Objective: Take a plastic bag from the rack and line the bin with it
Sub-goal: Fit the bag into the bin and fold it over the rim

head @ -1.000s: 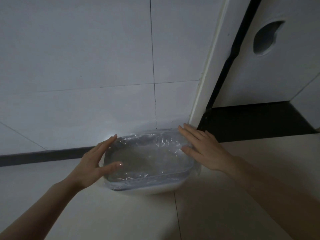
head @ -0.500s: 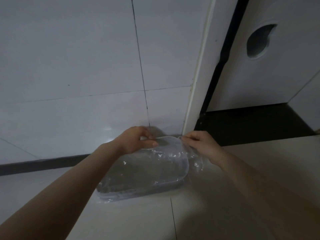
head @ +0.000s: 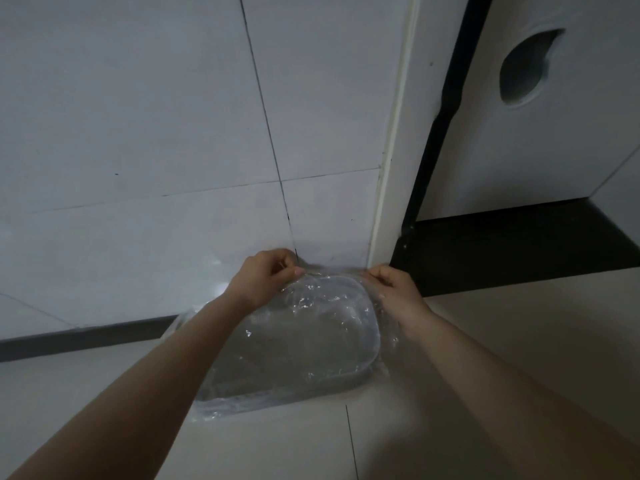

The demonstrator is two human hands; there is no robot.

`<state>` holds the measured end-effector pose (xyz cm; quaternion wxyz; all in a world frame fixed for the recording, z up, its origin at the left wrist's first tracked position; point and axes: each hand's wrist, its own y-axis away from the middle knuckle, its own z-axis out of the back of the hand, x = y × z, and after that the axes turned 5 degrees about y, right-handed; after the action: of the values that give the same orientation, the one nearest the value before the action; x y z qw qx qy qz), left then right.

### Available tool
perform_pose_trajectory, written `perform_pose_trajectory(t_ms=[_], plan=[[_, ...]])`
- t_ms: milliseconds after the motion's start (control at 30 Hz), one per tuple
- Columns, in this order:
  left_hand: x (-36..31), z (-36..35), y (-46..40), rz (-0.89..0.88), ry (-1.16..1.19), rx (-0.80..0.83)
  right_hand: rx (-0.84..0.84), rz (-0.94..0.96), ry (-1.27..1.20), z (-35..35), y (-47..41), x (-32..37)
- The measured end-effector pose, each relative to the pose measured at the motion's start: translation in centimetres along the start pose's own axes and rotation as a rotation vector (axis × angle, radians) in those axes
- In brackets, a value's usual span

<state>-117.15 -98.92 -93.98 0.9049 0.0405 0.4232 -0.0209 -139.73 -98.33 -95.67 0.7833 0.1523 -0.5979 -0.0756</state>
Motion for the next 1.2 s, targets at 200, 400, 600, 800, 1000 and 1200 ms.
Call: perform_pose_trajectory(t_ms=[200, 400, 600, 800, 1000, 1200], plan=[[0.6, 0.2, 0.0, 0.026, -0.136, 0.099, 0.016, -0.011, 0.044, -0.2, 0.4, -2.0], [0.8, 1.6, 1.8, 0.033, -0.082, 0.136, 0.001, 0.039, 0.103, 0.2, 1.5, -1.2], [-0.1, 4.8, 5.6, -0.102, -0.026, -0.106, -0.159, 0.723, 0.474, -0.8, 5.3, 4.3], [2.2, 7.0, 13.0, -0.201, -0.334, -0.119, 0.259, 0.966, 0.980, -6.9, 6.2, 5.5], [7.0, 7.3, 15.7, -0.033, -0.390, 0.004, 0.399, 0.738, 1.272, -8.6, 4.7, 4.1], [8.7, 6.3, 15.5, 0.199, 0.144, 0.080, 0.425, 0.688, 1.360, -8.8, 3.8, 4.1]])
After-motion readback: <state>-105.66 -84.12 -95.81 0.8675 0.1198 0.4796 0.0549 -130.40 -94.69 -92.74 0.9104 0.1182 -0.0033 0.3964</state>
